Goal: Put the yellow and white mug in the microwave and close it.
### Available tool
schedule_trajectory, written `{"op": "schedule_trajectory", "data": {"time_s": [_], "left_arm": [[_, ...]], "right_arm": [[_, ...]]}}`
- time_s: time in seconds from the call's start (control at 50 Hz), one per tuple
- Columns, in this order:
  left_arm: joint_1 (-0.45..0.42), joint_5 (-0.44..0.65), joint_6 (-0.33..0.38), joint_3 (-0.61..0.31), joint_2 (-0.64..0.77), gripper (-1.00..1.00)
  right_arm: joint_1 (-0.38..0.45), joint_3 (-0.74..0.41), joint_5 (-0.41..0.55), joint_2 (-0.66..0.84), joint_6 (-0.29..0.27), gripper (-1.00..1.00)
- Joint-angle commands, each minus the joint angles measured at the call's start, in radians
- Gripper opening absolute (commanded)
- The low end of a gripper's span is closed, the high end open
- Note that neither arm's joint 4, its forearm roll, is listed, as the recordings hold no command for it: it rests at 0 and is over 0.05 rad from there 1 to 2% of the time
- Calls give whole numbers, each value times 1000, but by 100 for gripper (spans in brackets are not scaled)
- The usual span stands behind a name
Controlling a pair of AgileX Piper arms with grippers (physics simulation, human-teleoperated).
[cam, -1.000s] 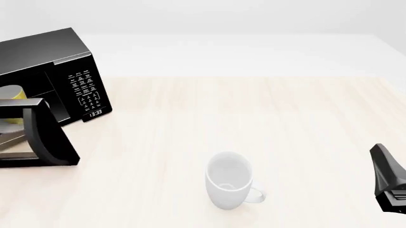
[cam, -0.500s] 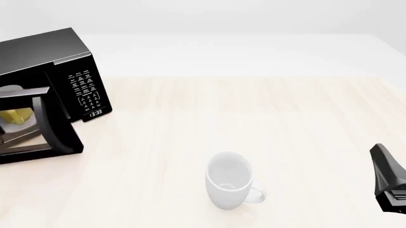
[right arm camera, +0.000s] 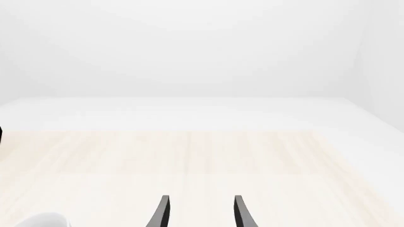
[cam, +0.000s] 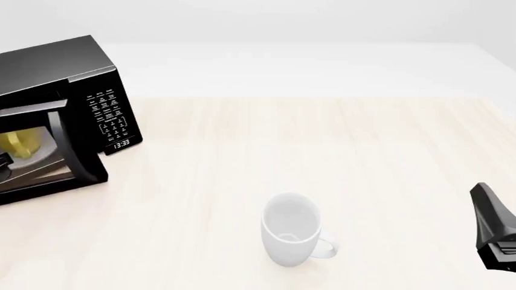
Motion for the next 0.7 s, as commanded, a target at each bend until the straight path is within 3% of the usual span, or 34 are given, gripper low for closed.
{"op": "schedule_trajectory", "data": {"time_s": [0.02, 0.7], "left_arm": [[-18, -24, -3, -24, 43, 100], [-58, -27, -2, -126, 132, 100]], "right_arm": [[0, 0, 0, 0, 0, 100], [0, 0, 0, 0, 0, 100]]}}
